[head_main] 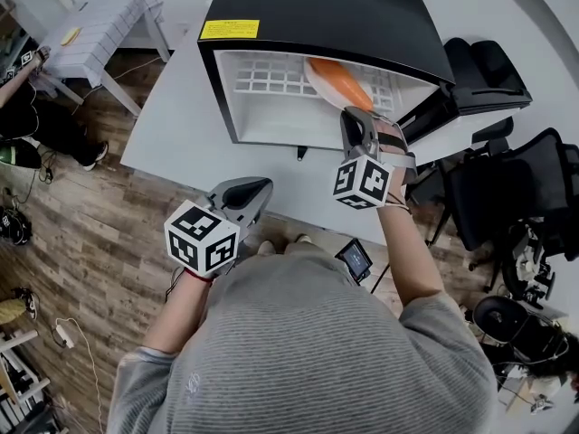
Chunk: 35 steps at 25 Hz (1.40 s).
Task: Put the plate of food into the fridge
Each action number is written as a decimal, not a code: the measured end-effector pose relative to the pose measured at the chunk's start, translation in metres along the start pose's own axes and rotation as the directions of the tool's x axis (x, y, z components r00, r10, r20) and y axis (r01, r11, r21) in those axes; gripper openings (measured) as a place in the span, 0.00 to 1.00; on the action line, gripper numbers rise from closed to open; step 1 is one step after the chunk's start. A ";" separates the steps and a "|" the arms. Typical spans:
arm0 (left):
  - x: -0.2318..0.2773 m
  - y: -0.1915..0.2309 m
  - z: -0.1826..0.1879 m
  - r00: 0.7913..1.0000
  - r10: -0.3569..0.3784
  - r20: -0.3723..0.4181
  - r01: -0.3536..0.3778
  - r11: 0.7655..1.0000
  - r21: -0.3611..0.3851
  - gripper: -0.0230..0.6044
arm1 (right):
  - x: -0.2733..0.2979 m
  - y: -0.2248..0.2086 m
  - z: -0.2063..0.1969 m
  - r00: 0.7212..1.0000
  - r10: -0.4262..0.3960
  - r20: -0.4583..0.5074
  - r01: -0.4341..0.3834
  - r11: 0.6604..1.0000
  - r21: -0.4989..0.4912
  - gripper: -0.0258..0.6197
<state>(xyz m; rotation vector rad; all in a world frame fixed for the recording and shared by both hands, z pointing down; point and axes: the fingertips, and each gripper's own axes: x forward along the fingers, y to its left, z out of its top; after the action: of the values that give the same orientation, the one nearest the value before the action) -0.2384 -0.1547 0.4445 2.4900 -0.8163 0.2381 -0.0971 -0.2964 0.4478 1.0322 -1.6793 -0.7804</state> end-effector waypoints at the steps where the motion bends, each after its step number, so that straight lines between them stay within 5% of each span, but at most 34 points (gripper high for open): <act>1: 0.000 0.000 0.000 1.000 0.000 0.000 0.000 1.000 0.000 0.05 | 0.000 0.000 0.000 1.000 0.004 -0.001 -0.004 1.000 -0.002 0.09; 27: 0.002 0.004 -0.002 1.000 0.016 -0.016 -0.016 1.000 -0.008 0.05 | 0.046 -0.018 0.002 1.000 0.012 -0.001 -0.012 1.000 -0.028 0.09; 35: 0.009 0.000 -0.001 1.000 0.003 -0.024 -0.003 1.000 0.001 0.05 | 0.043 -0.017 0.006 0.994 0.064 0.089 -0.075 0.990 0.120 0.10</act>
<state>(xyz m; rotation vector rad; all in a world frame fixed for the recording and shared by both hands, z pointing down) -0.2308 -0.1584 0.4482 2.4820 -0.8107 0.2687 -0.1049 -0.3417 0.4489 1.0310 -1.8454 -0.6907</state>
